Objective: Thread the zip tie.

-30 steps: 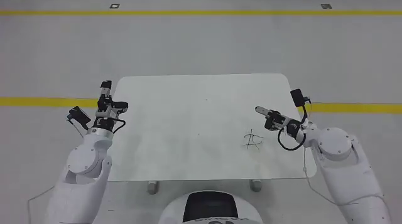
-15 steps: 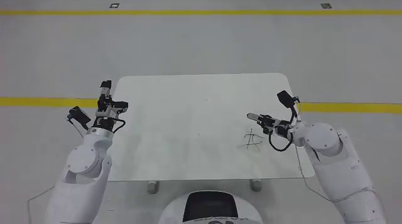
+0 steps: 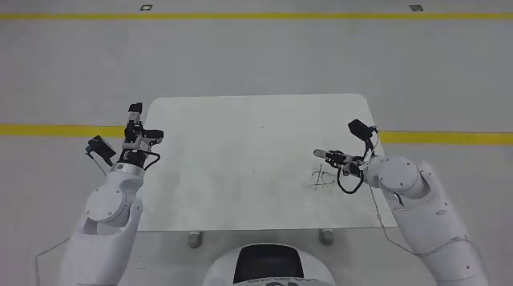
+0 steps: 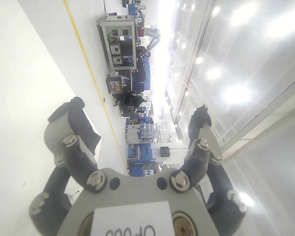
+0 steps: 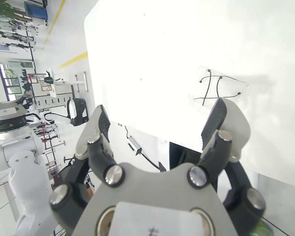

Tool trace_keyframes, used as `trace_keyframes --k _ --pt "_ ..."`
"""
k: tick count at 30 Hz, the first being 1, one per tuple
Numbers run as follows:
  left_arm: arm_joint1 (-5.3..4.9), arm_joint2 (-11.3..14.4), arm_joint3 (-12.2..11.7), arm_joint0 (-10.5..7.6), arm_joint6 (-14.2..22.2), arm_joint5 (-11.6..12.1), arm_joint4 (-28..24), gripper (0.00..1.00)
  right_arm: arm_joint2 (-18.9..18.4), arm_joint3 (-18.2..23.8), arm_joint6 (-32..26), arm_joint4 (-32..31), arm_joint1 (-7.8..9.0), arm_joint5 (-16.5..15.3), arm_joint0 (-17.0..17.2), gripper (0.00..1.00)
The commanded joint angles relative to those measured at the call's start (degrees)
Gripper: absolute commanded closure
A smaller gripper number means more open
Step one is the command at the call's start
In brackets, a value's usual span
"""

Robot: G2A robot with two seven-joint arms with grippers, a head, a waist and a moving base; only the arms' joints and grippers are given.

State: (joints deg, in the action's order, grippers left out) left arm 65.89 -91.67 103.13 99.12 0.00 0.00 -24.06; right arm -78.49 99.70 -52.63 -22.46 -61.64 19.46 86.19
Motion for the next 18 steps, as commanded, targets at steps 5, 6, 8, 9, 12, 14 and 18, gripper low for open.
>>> trace_keyframes --k 5,6,8,9,12,14,18 --pt "0.00 0.00 0.00 0.00 0.00 0.00 0.00 0.00 5.41 -2.34 -5.49 -8.23 -0.01 0.02 -2.97 0.00" --pt "0.00 0.00 0.00 0.00 0.00 0.00 0.00 0.00 5.97 -2.87 -5.69 -8.99 -0.09 0.02 -3.61 0.00" --pt "0.00 0.00 0.00 0.00 0.00 0.00 0.00 0.00 7.62 -4.21 -7.03 -10.38 -0.35 0.02 -4.97 0.00" --pt "0.00 0.00 0.00 0.00 0.00 0.00 0.00 0.00 8.17 -4.77 -7.29 -10.71 -0.48 0.02 -5.53 0.00" --pt "0.00 0.00 0.00 0.00 0.00 0.00 0.00 0.00 10.08 -6.74 -8.53 -11.91 -0.94 0.02 -7.31 0.00" --pt "0.00 0.00 0.00 0.00 0.00 0.00 0.00 0.00 11.12 -8.38 -9.39 -12.48 -1.27 0.02 -8.47 0.00" --pt "0.00 0.00 0.00 0.00 0.00 0.00 0.00 0.00 12.52 -11.41 -10.25 -13.99 -1.89 0.02 -10.06 0.00"
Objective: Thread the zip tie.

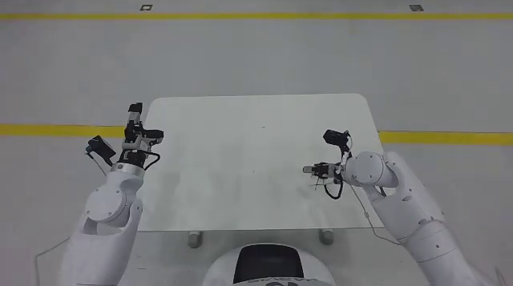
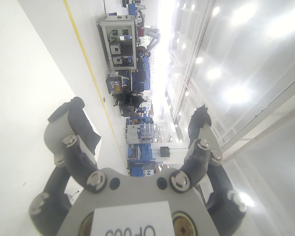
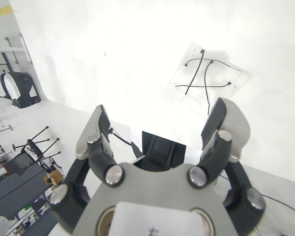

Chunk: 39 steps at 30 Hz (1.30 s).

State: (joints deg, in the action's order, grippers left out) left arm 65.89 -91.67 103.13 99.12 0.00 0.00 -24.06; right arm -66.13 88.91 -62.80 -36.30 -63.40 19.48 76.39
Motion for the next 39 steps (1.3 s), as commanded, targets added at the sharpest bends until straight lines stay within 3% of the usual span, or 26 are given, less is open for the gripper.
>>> trace_keyframes --k 1,17,23,31,39 --pt "0.00 0.00 0.00 0.00 0.00 0.00 0.00 0.00 0.35 -1.12 -0.24 -0.38 -0.28 0.00 -0.47 0.00" --pt "0.00 0.00 0.00 0.00 0.00 0.00 0.00 0.00 0.55 -2.45 -1.28 -0.70 -0.98 0.00 -1.09 0.00" --pt "0.00 0.00 0.00 0.00 0.00 0.00 0.00 0.00 1.12 -2.46 1.58 -1.86 -1.11 0.00 -0.11 0.00" --pt "0.00 0.00 0.00 0.00 0.00 0.00 0.00 0.00 2.97 -6.64 3.90 -1.85 -2.27 0.00 -1.35 0.00" --pt "0.00 0.00 0.00 0.00 0.00 0.00 0.00 0.00 3.04 -6.68 4.63 -1.97 -2.35 -0.10 -1.34 0.00"
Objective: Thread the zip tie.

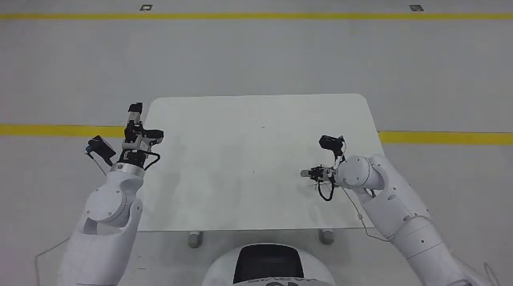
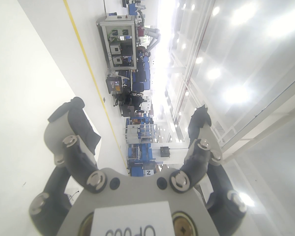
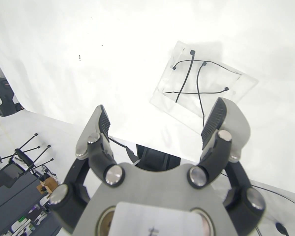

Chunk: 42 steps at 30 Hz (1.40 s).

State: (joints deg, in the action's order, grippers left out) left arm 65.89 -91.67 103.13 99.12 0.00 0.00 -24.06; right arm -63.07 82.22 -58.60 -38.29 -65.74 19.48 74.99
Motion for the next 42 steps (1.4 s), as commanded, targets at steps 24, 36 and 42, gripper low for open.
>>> trace_keyframes --k 24,36,42 --pt "0.00 0.00 0.00 0.00 0.00 0.00 0.00 0.00 -1.13 0.88 2.17 -1.64 0.00 0.01 1.17 0.12" --pt "0.00 0.00 0.00 0.00 0.00 0.00 0.00 0.00 -2.05 0.48 1.12 -5.06 -0.81 0.01 1.62 0.58" --pt "0.00 0.00 0.00 0.00 0.00 0.00 0.00 0.00 -2.33 -0.11 1.95 -6.35 -1.65 0.01 1.94 0.63"
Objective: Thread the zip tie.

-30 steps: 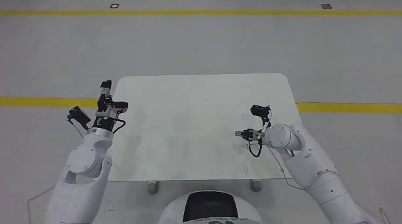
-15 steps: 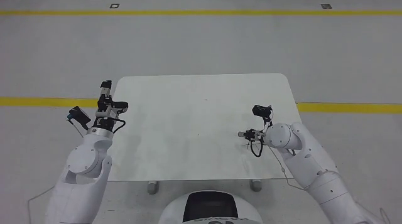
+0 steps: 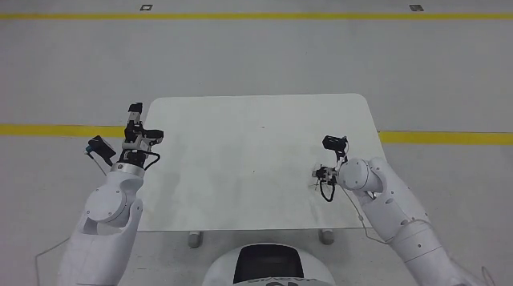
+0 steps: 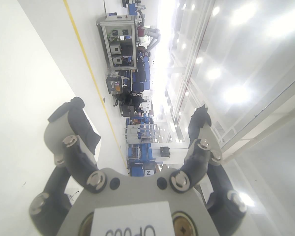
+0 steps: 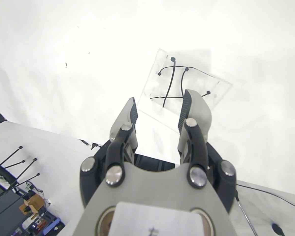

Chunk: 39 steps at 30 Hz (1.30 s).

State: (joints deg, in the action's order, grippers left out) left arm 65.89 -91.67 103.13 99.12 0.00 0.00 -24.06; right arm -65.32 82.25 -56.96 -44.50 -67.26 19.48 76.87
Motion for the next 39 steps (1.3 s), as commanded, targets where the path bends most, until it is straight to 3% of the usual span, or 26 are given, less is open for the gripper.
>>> trace_keyframes --k 1,19,39 --pt "0.00 0.00 0.00 0.00 0.00 0.00 0.00 0.00 -0.16 -0.35 0.73 -0.32 -0.27 0.00 0.16 0.64" --pt "0.00 0.00 0.00 0.00 0.00 0.00 0.00 0.00 0.17 -5.24 1.25 -2.71 -2.93 0.00 -1.41 0.82" --pt "0.00 0.00 0.00 0.00 0.00 0.00 0.00 0.00 -0.68 -9.68 2.06 -7.16 -6.00 0.00 -2.22 0.86"
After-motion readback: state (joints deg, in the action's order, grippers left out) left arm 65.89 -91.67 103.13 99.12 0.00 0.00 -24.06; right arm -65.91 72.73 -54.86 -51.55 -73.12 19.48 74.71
